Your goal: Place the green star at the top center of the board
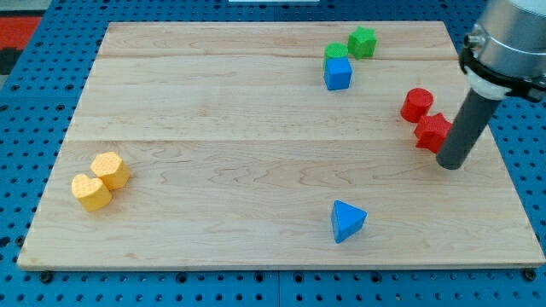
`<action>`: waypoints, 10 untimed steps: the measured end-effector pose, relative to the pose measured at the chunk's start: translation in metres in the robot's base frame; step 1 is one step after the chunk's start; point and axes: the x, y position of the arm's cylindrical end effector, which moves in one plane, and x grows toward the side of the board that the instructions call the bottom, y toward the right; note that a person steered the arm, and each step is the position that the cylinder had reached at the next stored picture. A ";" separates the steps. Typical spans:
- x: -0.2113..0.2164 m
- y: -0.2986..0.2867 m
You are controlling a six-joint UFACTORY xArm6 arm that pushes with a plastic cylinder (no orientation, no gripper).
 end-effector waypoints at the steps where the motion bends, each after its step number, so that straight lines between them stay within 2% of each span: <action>1: -0.026 -0.005; 2: -0.065 -0.034; 3: -0.024 -0.018; 4: 0.021 -0.028; 8: 0.020 -0.034; 9: 0.010 -0.052; 10: -0.035 -0.117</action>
